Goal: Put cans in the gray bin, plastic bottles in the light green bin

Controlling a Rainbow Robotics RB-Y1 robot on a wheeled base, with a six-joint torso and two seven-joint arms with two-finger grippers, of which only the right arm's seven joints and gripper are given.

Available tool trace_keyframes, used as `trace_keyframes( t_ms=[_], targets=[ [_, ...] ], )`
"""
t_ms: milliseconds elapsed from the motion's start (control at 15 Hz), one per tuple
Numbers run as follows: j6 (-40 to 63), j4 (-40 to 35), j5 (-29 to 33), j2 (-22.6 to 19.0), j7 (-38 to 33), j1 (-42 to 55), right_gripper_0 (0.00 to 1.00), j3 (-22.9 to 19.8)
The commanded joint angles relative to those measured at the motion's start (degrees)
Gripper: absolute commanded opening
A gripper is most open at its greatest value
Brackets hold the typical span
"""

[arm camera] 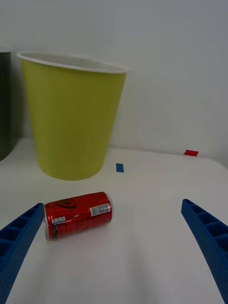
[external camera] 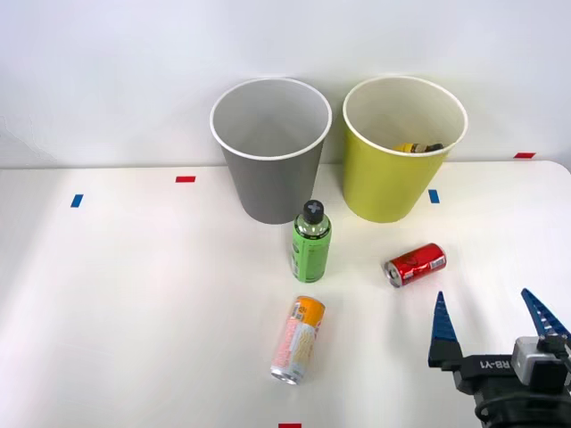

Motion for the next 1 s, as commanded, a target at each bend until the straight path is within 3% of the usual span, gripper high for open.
trace_keyframes(
  t_ms=[67,467,733,1000],
  targets=[
    [0.0,0.0,-0.3,-0.6,-0.3,0.6,1.00,-0.2],
    [-2.0,0.0,1.4,2.1,-2.4,4.6,1.00,1.2],
    [-6.2,1.2,11.3,4.3,-15.7,10.4,1.00,2.2],
    [-18.8,10.6,16.4,5.7,-29.4,10.8,1.00,2.9]
  ],
)
